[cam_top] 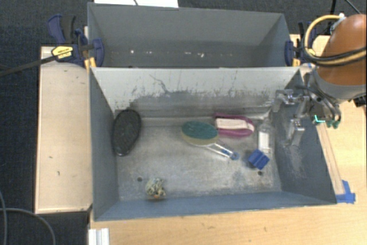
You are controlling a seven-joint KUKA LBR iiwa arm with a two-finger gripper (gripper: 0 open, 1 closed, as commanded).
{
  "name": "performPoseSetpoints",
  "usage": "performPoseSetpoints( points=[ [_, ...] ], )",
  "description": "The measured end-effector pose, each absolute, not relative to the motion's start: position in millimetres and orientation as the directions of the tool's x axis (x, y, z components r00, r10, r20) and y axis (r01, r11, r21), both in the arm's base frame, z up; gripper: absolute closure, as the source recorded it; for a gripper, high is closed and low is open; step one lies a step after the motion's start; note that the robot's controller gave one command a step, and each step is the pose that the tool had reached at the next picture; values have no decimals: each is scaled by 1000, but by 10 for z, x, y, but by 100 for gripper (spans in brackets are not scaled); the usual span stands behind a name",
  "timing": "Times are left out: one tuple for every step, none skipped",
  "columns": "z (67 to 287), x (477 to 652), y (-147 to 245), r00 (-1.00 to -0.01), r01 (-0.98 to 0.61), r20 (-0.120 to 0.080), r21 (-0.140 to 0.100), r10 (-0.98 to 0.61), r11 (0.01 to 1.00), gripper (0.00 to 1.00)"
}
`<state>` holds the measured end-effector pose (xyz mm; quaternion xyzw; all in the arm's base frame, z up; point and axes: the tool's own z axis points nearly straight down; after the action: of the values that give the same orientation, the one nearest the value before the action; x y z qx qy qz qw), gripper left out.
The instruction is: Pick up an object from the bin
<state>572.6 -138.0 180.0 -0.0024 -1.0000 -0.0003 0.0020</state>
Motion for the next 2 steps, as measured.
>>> performPoseSetpoints(
  points=[
    [741,5479,-1433,-933,359,-22,5,359,933,0],
    [761,4928,-1399,-994,106,-17,-2,106,994,0]
  ],
)
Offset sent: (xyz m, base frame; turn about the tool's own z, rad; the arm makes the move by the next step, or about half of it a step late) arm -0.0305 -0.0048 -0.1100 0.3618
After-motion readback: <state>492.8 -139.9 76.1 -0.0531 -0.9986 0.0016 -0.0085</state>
